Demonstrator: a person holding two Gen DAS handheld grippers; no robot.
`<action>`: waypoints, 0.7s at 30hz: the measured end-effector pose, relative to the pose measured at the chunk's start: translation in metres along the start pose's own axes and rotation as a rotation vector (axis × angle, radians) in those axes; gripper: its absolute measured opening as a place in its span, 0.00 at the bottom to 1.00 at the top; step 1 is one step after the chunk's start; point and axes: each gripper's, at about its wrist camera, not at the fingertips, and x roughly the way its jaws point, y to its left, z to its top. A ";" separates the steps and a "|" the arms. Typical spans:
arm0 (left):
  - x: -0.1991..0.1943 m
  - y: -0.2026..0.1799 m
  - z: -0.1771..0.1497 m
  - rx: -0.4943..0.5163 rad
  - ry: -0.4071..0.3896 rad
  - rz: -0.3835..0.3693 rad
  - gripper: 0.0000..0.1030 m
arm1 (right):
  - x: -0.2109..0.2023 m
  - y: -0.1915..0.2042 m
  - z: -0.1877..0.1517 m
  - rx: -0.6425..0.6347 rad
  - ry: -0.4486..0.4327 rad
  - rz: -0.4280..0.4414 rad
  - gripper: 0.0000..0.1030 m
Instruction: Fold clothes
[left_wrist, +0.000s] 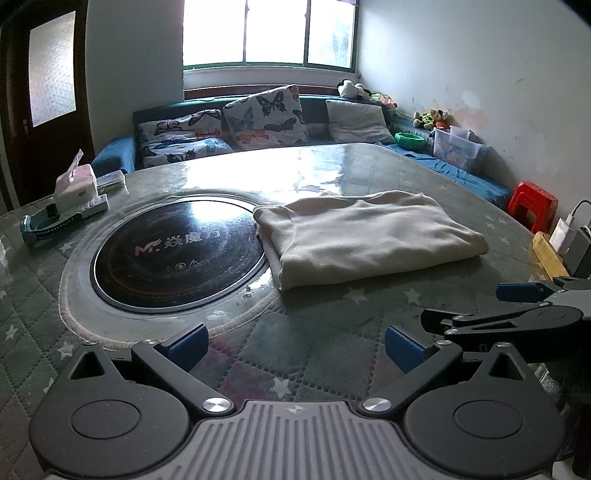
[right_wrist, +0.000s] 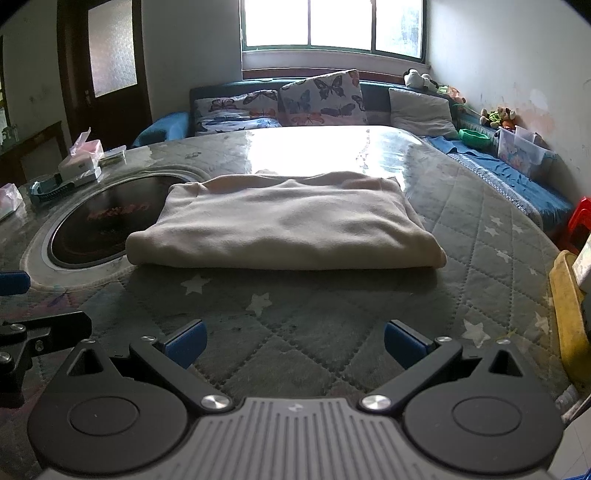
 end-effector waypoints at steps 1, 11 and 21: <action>0.001 0.000 0.000 0.000 0.001 0.000 1.00 | 0.001 0.000 0.000 -0.001 0.001 0.000 1.00; 0.005 0.001 0.003 0.000 0.006 -0.004 1.00 | 0.006 0.000 0.002 -0.005 0.010 0.001 1.00; 0.007 0.000 0.005 0.002 0.008 -0.005 1.00 | 0.008 0.001 0.004 -0.014 0.010 0.003 1.00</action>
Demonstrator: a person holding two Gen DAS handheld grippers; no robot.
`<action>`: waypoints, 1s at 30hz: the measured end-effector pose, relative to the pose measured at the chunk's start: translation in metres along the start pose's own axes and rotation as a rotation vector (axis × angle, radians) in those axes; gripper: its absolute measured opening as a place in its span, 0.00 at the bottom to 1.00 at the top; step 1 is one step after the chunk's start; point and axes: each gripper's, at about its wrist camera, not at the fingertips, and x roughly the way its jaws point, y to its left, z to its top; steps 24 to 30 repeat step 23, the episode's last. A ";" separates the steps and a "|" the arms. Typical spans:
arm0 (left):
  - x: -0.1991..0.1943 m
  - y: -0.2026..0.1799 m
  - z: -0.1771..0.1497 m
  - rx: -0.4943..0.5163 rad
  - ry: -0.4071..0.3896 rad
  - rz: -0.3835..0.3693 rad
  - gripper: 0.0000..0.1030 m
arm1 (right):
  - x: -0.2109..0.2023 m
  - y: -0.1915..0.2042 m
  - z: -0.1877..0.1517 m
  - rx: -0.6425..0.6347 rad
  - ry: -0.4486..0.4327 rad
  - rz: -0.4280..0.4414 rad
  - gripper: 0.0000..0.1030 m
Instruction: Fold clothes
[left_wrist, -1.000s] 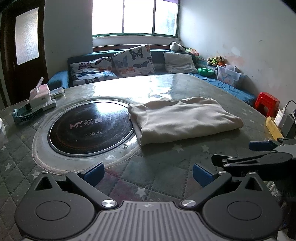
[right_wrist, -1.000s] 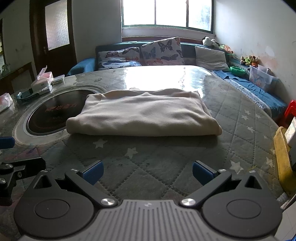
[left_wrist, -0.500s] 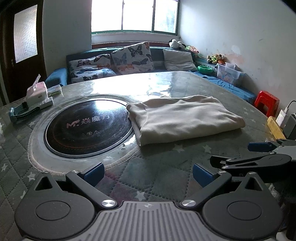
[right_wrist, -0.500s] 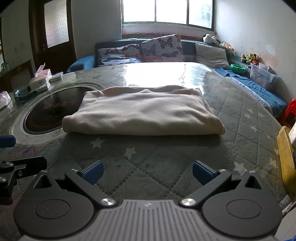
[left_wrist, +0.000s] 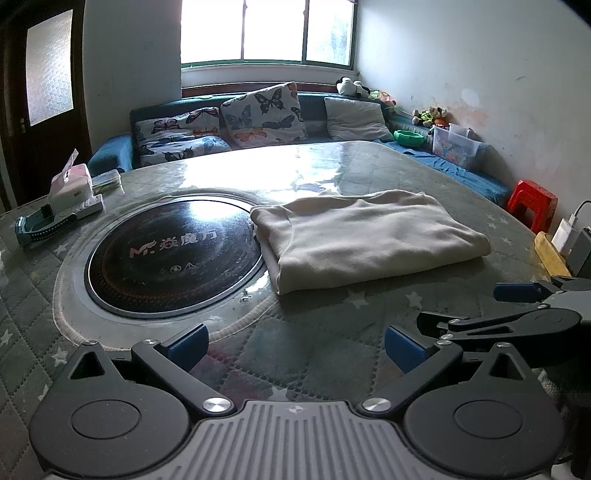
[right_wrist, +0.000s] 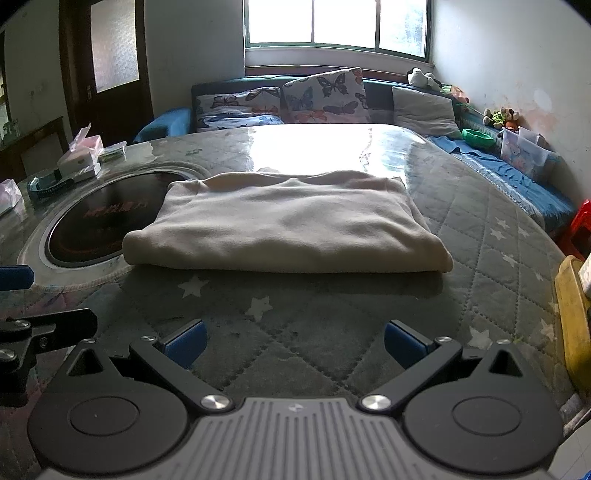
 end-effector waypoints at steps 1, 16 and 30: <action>0.000 0.000 0.000 0.000 0.000 0.000 1.00 | 0.000 0.000 0.000 0.000 0.000 0.001 1.00; 0.005 0.000 0.001 -0.009 0.007 0.008 1.00 | 0.004 -0.001 0.000 -0.006 0.009 -0.001 1.00; 0.006 0.001 0.003 -0.012 0.001 0.010 1.00 | 0.007 -0.001 -0.001 -0.002 0.014 0.002 1.00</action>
